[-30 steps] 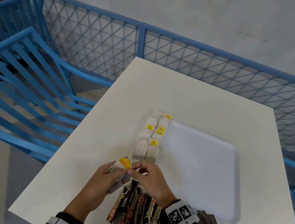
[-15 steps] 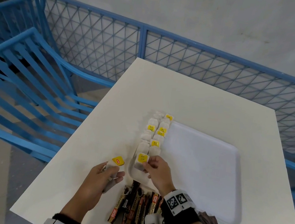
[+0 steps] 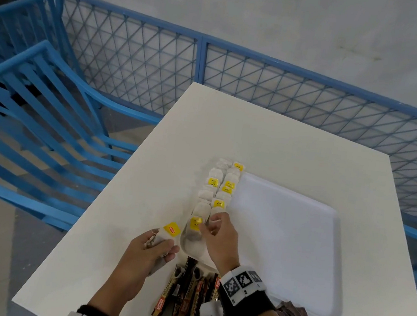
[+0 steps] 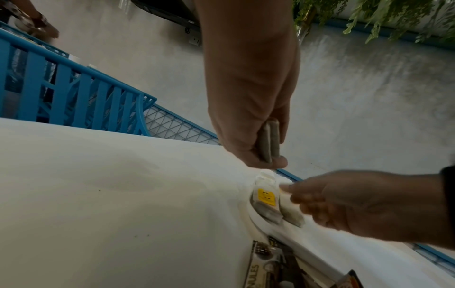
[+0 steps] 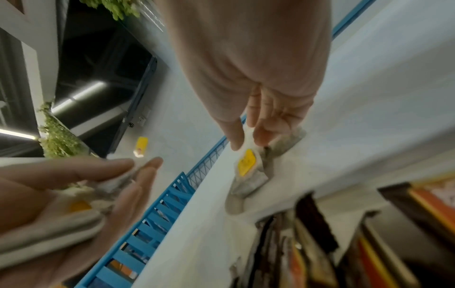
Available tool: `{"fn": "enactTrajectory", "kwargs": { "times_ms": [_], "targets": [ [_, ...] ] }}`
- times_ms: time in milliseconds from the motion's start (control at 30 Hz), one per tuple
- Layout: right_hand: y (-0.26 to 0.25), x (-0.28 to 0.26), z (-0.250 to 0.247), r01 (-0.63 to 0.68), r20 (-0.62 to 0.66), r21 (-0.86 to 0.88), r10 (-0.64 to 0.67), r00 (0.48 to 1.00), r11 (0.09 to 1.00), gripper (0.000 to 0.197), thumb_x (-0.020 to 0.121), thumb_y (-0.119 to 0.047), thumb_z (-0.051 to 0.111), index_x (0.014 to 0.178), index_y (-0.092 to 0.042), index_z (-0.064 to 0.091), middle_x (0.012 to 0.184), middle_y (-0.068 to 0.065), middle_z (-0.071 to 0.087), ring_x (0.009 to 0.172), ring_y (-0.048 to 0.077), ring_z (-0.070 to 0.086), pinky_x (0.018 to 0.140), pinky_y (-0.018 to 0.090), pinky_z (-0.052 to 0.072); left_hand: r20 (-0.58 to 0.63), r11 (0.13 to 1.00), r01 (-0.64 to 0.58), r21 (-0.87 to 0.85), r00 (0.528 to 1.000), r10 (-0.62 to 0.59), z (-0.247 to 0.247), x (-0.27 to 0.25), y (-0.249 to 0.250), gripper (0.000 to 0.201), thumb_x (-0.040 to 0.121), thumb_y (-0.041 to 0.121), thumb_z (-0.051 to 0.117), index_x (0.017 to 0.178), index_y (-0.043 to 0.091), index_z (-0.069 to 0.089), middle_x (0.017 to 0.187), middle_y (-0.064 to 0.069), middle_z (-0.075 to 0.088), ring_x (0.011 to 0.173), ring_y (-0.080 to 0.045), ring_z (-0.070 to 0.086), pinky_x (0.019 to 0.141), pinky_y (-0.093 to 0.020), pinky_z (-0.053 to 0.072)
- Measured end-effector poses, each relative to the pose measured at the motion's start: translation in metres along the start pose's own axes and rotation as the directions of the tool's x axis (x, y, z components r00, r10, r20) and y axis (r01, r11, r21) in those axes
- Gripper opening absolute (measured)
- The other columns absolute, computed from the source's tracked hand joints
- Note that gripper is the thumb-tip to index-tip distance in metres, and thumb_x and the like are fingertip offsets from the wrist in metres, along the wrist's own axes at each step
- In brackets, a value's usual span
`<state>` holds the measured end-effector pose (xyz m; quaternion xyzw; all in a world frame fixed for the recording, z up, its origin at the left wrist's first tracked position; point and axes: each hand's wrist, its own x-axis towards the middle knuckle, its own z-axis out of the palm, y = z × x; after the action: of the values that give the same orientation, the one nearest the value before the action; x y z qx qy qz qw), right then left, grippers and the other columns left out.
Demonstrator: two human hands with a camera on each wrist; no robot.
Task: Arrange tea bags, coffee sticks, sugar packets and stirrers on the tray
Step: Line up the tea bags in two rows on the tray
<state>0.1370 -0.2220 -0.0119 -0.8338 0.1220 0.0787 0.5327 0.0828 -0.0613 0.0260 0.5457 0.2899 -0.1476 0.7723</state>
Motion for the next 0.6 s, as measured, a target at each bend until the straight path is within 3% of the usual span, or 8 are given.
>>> {"fn": "enactTrajectory", "kwargs": {
  "times_ms": [67, 167, 233, 367, 467, 600],
  "targets": [
    [-0.007, -0.008, -0.004, 0.045, 0.069, 0.034, -0.047, 0.996, 0.998, 0.010, 0.087, -0.028, 0.063, 0.090, -0.022, 0.057, 0.080, -0.005, 0.062, 0.071, 0.005, 0.055, 0.063, 0.010, 0.041, 0.007, 1.000, -0.005, 0.006, 1.000, 0.005, 0.002, 0.001, -0.001, 0.018, 0.084, -0.001, 0.063, 0.102, 0.001, 0.064, 0.091, -0.014, 0.068, 0.082, -0.022, 0.069, 0.067, -0.022, 0.058],
    [-0.017, -0.025, -0.010, 0.072, 0.298, 0.090, -0.096, 0.950, 0.993, 0.003, 0.088, -0.036, 0.060, 0.085, -0.036, 0.060, 0.083, -0.014, 0.064, 0.073, -0.006, 0.054, 0.069, 0.008, 0.041, 0.040, 0.999, -0.017, 0.030, 0.999, 0.016, 0.005, 0.001, -0.001, 0.017, 0.083, -0.003, 0.063, 0.099, 0.001, 0.066, 0.086, -0.013, 0.070, 0.077, -0.019, 0.070, 0.066, -0.022, 0.058],
    [-0.018, -0.032, -0.011, 0.066, 0.367, 0.123, -0.108, 0.924, 0.990, 0.003, 0.087, -0.033, 0.062, 0.089, -0.034, 0.064, 0.083, -0.015, 0.063, 0.074, -0.008, 0.053, 0.071, 0.009, 0.042, 0.070, 0.998, -0.024, 0.054, 0.997, 0.020, 0.008, 0.000, -0.001, 0.018, 0.082, -0.004, 0.064, 0.099, 0.001, 0.066, 0.083, -0.013, 0.070, 0.073, -0.017, 0.069, 0.064, -0.021, 0.057],
    [-0.015, -0.034, -0.009, 0.013, 0.344, 0.192, -0.079, 0.936, 0.981, 0.015, 0.086, -0.025, 0.065, 0.096, -0.015, 0.069, 0.082, -0.010, 0.062, 0.073, -0.003, 0.053, 0.070, 0.012, 0.042, 0.093, 0.994, -0.027, 0.104, 0.996, 0.017, 0.011, -0.002, -0.002, 0.024, 0.080, -0.004, 0.067, 0.101, 0.006, 0.067, 0.081, -0.012, 0.071, 0.073, -0.019, 0.067, 0.066, -0.022, 0.057],
    [-0.017, -0.035, -0.010, -0.059, 0.359, 0.265, -0.042, 0.932, 0.963, 0.011, 0.089, -0.023, 0.060, 0.093, -0.014, 0.065, 0.077, -0.011, 0.060, 0.068, -0.003, 0.053, 0.064, 0.012, 0.041, 0.083, 0.993, -0.014, 0.114, 0.997, 0.004, 0.009, -0.003, -0.002, 0.024, 0.080, -0.002, 0.066, 0.103, 0.005, 0.065, 0.084, -0.015, 0.071, 0.079, -0.025, 0.066, 0.069, -0.026, 0.057],
    [-0.018, -0.035, -0.014, -0.172, 0.382, 0.386, 0.012, 0.924, 0.906, 0.007, 0.093, -0.020, 0.054, 0.091, -0.018, 0.059, 0.084, -0.003, 0.063, 0.077, 0.007, 0.059, 0.066, 0.020, 0.047, 0.063, 0.990, -0.003, 0.144, 0.998, -0.006, 0.007, -0.005, -0.002, 0.019, 0.083, 0.005, 0.066, 0.102, 0.005, 0.064, 0.093, -0.015, 0.070, 0.084, -0.024, 0.067, 0.067, -0.024, 0.058]
  ]
}}
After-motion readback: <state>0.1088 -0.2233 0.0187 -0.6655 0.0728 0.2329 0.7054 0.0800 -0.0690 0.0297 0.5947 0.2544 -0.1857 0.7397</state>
